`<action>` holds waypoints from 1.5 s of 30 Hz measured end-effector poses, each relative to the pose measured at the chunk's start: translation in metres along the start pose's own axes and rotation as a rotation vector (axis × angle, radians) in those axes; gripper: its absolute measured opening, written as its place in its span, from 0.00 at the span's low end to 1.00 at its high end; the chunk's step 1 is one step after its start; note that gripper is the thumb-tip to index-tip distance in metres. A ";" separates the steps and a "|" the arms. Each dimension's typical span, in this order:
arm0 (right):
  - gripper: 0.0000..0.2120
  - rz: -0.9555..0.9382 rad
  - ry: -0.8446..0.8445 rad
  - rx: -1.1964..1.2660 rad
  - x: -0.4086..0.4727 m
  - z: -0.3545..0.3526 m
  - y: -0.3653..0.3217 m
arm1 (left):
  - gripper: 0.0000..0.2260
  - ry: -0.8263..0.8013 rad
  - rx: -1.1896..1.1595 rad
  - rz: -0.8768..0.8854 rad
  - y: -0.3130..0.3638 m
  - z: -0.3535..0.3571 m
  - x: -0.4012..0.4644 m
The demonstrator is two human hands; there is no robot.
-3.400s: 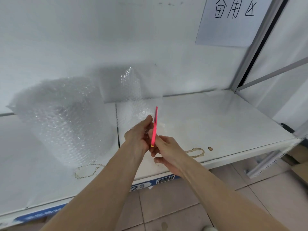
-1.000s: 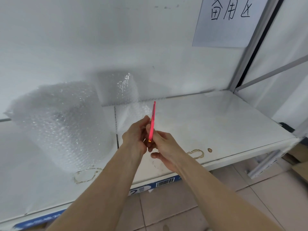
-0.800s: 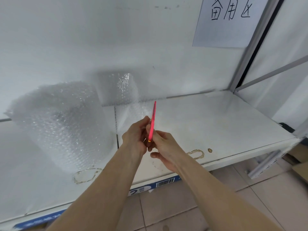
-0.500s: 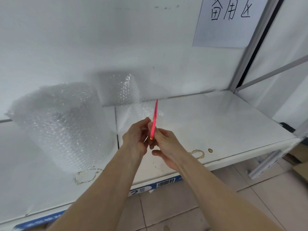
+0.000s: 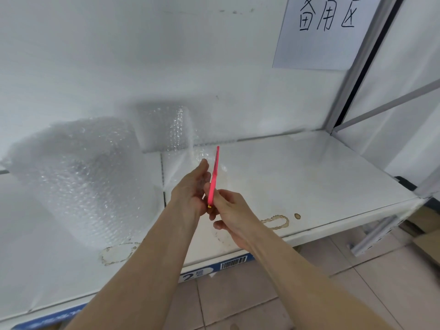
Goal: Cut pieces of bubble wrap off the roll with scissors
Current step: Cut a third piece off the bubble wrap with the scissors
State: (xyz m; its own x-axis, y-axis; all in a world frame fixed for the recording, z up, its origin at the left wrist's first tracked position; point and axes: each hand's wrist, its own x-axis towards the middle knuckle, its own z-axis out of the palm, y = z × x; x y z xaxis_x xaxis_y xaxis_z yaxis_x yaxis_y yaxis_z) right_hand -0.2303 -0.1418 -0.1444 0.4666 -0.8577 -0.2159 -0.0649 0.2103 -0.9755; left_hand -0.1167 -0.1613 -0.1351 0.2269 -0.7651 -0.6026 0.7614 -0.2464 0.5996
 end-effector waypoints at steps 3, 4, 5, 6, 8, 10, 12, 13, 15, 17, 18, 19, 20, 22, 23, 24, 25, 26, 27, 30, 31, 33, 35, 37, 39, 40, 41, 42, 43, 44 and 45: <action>0.22 -0.001 0.004 0.009 0.002 0.001 -0.001 | 0.12 -0.003 0.030 -0.009 -0.001 -0.001 0.001; 0.22 -0.003 0.005 0.008 0.002 0.001 -0.002 | 0.13 -0.007 0.037 -0.011 -0.002 -0.001 0.001; 0.22 -0.006 0.007 0.009 0.002 0.001 -0.002 | 0.13 -0.012 0.043 -0.010 -0.002 -0.001 0.001; 0.22 -0.009 0.007 0.011 0.002 0.001 -0.001 | 0.13 -0.011 0.048 -0.008 -0.002 -0.002 0.002; 0.22 -0.012 0.003 0.013 0.003 0.001 -0.001 | 0.12 -0.003 0.054 0.001 -0.002 -0.003 0.004; 0.22 -0.013 -0.002 0.005 0.003 0.002 0.000 | 0.12 0.007 0.047 0.009 -0.002 -0.004 0.006; 0.22 -0.015 -0.002 -0.003 0.003 0.002 -0.001 | 0.12 0.016 0.045 0.020 -0.002 -0.005 0.007; 0.22 -0.017 0.001 -0.004 0.004 0.001 -0.002 | 0.12 0.016 0.046 0.025 -0.003 -0.005 0.008; 0.21 -0.022 0.005 0.002 0.005 0.001 -0.003 | 0.12 0.013 0.038 0.036 -0.004 -0.006 0.009; 0.21 -0.027 0.010 0.012 0.005 0.000 -0.003 | 0.12 0.015 0.040 0.052 -0.004 -0.006 0.009; 0.20 -0.029 0.011 0.014 0.005 0.001 -0.003 | 0.12 0.015 0.044 0.058 -0.003 -0.006 0.010; 0.20 -0.030 0.012 0.014 0.006 0.001 -0.003 | 0.12 0.016 0.051 0.062 -0.003 -0.007 0.011; 0.20 -0.030 0.014 0.013 0.006 0.002 -0.003 | 0.12 0.016 0.054 0.062 -0.003 -0.007 0.011; 0.21 -0.028 0.026 0.012 0.006 0.002 -0.005 | 0.12 0.021 0.052 0.057 -0.004 -0.008 0.011; 0.21 -0.028 0.034 0.014 0.007 0.002 -0.005 | 0.12 0.029 0.049 0.057 -0.004 -0.008 0.011; 0.20 -0.028 0.044 0.019 0.007 0.001 -0.006 | 0.12 0.035 0.045 0.062 -0.005 -0.007 0.010; 0.20 -0.033 0.053 0.025 0.008 0.000 -0.007 | 0.11 0.034 0.043 0.071 -0.004 -0.007 0.009; 0.19 -0.039 0.061 0.028 0.008 -0.001 -0.008 | 0.11 0.026 0.042 0.080 -0.004 -0.007 0.008; 0.19 -0.045 0.067 0.030 0.009 -0.001 -0.008 | 0.10 0.015 0.042 0.088 -0.003 -0.007 0.008; 0.19 -0.047 0.069 0.025 0.009 0.000 -0.006 | 0.10 0.004 0.035 0.101 -0.002 -0.007 0.007; 0.19 -0.046 0.066 0.022 0.008 0.001 -0.006 | 0.09 0.006 0.029 0.100 -0.002 -0.007 0.008; 0.19 -0.042 0.061 0.022 0.007 0.001 -0.004 | 0.10 -0.010 -0.005 0.080 0.000 -0.005 0.006; 0.19 -0.041 0.055 0.023 0.007 0.001 -0.003 | 0.15 -0.036 -0.072 0.051 0.002 -0.004 0.006; 0.19 -0.041 0.050 0.025 0.006 0.001 -0.003 | 0.19 -0.055 -0.078 0.047 0.003 -0.003 0.008; 0.19 -0.043 0.046 0.021 0.006 0.001 -0.002 | 0.13 -0.033 -0.034 0.063 0.002 -0.004 0.010; 0.19 -0.045 0.045 0.018 0.005 0.001 -0.002 | 0.11 -0.018 -0.020 0.066 0.001 -0.005 0.011; 0.19 -0.045 0.046 0.016 0.006 0.002 -0.002 | 0.10 -0.008 -0.011 0.063 0.001 -0.006 0.011; 0.19 -0.046 0.048 0.017 0.006 0.002 -0.002 | 0.10 -0.002 -0.002 0.060 0.000 -0.006 0.011; 0.20 -0.046 0.050 0.020 0.006 0.003 -0.003 | 0.10 0.005 0.008 0.059 -0.001 -0.007 0.012; 0.20 -0.047 0.052 0.026 0.007 0.003 -0.004 | 0.10 0.014 0.021 0.059 -0.001 -0.007 0.011; 0.20 -0.048 0.055 0.032 0.007 0.003 -0.005 | 0.11 0.026 0.034 0.057 -0.002 -0.007 0.011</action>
State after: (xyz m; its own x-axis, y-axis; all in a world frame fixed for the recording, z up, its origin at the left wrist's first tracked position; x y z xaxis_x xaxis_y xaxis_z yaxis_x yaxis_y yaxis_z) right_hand -0.2239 -0.1478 -0.1414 0.4196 -0.8913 -0.1719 -0.0148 0.1827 -0.9831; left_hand -0.1116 -0.1648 -0.1464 0.2857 -0.7628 -0.5801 0.7260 -0.2229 0.6506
